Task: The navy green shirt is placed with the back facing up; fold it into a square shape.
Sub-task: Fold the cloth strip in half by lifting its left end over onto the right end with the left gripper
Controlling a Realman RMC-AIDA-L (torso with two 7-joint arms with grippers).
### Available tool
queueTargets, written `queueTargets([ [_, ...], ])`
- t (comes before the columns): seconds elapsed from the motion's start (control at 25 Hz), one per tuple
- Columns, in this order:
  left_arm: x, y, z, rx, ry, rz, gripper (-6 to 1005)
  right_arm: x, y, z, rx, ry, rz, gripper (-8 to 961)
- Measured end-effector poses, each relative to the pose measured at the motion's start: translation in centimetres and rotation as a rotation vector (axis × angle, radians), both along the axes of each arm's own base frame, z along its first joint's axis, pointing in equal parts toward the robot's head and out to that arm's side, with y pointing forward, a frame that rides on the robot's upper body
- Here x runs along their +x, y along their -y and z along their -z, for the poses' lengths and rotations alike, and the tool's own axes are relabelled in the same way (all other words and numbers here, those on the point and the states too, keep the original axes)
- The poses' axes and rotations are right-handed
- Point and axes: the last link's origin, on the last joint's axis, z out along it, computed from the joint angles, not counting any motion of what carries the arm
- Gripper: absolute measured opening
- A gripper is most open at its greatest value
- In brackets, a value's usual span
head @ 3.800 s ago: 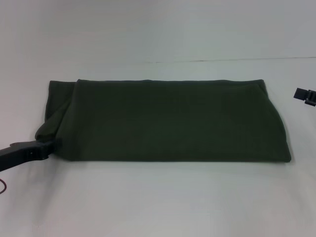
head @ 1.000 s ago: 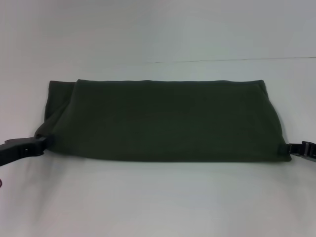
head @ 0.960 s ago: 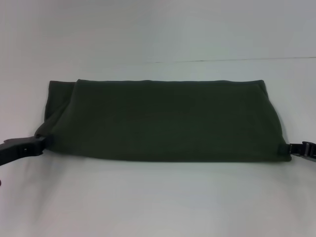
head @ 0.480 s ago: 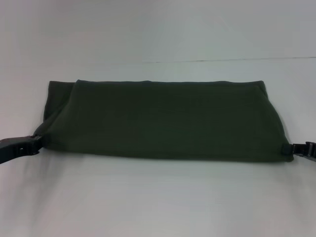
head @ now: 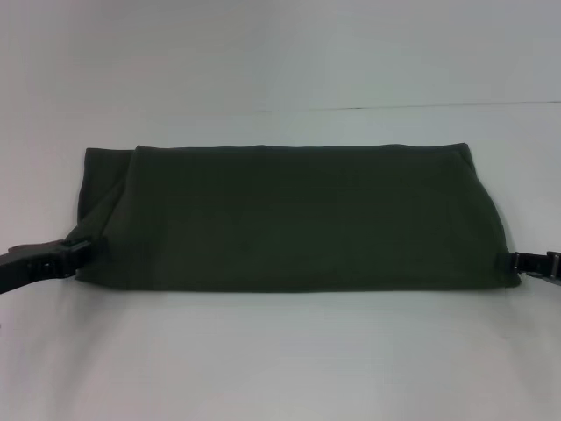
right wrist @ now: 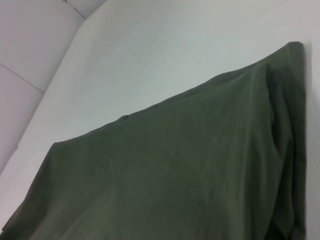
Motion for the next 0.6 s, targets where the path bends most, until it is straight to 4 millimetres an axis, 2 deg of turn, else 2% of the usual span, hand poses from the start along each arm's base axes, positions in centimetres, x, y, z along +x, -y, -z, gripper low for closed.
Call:
queueTargets([
  [0.24, -0.6, 0.3, -1.1, 0.045, 0.029, -0.043, 412, 0.6, 0.3, -1.7, 0.061, 0.010, 0.009, 423],
  [0.44, -0.4, 1.1, -1.9, 0.037, 0.075, -0.048, 521, 1.0, 0.8, -3.7, 0.136, 0.001, 0.007, 545],
  [0.6, 0.1, 2.1, -2.3, 0.009, 0.151, -0.039, 608, 0.6, 1.4, -4.8, 0.165, -0.022, -0.050, 642],
])
